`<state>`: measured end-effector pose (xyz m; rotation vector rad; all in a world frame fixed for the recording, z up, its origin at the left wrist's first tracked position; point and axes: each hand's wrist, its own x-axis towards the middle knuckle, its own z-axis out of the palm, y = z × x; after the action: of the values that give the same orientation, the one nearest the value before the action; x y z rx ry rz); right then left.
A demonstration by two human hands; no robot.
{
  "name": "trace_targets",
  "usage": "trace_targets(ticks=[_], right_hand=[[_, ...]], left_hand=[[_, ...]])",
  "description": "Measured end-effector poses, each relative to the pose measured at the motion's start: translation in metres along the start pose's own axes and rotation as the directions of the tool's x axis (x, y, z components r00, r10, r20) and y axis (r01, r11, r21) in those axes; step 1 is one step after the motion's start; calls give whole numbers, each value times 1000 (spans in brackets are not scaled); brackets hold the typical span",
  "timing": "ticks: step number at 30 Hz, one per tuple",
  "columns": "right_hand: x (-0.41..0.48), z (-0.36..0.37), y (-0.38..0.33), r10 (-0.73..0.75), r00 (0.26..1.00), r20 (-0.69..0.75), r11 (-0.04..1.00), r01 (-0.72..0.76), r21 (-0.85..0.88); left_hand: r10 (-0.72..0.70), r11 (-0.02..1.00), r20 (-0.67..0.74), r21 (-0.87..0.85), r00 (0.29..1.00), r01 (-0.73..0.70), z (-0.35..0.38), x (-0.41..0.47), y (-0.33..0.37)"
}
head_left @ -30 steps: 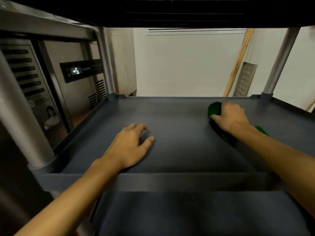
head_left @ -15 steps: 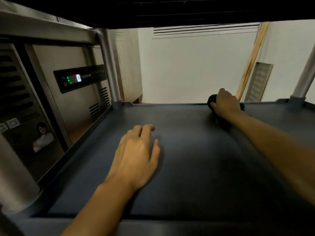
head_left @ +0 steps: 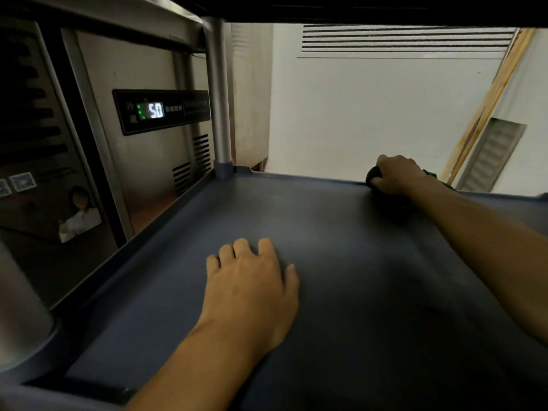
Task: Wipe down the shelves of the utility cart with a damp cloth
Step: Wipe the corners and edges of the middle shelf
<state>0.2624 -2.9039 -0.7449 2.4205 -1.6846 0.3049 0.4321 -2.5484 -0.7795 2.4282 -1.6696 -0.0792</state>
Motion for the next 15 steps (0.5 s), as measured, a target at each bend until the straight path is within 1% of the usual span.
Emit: trace_targets(ticks=[4, 10, 15], right_hand=[[2, 4, -20, -54, 998, -33, 999, 54, 6], [4, 8, -78, -101, 987, -121, 995, 102, 2], [10, 7, -130, -171, 978, -123, 983, 177, 38]], left_hand=[[-4, 1000, 21, -3, 1000, 4, -1, 0, 0], [-17, 999, 1, -43, 1000, 17, -3, -1, 1], [-29, 997, 0, -68, 1000, 29, -5, 0, 1]])
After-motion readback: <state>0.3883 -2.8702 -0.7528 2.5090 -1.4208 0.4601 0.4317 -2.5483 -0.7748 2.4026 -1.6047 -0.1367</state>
